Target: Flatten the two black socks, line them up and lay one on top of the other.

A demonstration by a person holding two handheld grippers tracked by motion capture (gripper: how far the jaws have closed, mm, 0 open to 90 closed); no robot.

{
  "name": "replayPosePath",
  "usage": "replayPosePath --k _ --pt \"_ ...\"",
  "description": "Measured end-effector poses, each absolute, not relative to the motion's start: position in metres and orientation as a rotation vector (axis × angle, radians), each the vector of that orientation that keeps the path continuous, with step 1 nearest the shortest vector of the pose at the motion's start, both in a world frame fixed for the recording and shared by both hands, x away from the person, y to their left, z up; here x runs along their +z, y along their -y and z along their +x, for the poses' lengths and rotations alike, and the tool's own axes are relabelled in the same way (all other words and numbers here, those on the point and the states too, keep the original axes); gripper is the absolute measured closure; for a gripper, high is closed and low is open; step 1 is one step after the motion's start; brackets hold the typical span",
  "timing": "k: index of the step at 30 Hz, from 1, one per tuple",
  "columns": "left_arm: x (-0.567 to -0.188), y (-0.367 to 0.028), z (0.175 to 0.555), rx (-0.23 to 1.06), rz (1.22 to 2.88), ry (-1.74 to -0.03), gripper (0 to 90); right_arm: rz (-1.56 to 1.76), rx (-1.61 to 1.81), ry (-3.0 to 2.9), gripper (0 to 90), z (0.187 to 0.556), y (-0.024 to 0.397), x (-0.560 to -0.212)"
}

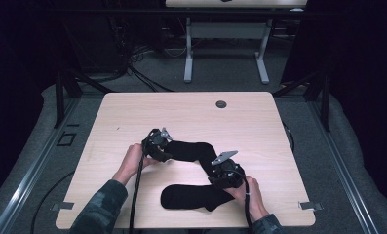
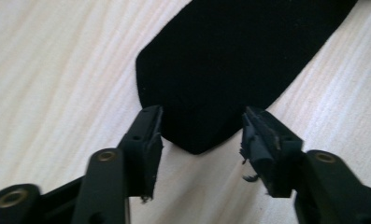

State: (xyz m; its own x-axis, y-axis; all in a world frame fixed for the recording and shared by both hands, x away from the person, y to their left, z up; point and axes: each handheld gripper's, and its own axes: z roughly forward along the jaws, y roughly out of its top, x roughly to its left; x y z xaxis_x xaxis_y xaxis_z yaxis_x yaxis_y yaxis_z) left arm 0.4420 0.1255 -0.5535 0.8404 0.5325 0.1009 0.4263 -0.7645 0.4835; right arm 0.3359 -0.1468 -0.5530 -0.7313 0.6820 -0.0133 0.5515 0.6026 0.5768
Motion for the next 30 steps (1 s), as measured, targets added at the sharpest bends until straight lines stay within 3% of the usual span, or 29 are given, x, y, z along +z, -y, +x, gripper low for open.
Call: replayPosePath --k 8,14,17,21,30 --pt "-0.557 -0.125 0.441 0.31 2.583 -0.664 64.9 1.025 0.789 -2.598 55.1 0.339 0.144 -0.559" --pt "-0.558 -0.125 0.442 0.274 2.566 -0.682 84.0 1.064 0.787 -2.591 67.4 0.346 0.145 -0.562" --pt "-0.558 -0.125 0.443 0.274 2.569 -0.683 86.5 1.088 0.803 -2.598 69.0 0.347 0.146 -0.562" --pt "-0.558 -0.125 0.442 0.276 2.551 -0.719 88.0 1.113 0.817 -2.582 79.2 0.35 0.152 -0.561" --pt "-0.559 -0.136 0.428 0.246 2.491 -0.833 88.3 1.136 0.809 -2.535 80.2 0.356 0.17 -0.561"
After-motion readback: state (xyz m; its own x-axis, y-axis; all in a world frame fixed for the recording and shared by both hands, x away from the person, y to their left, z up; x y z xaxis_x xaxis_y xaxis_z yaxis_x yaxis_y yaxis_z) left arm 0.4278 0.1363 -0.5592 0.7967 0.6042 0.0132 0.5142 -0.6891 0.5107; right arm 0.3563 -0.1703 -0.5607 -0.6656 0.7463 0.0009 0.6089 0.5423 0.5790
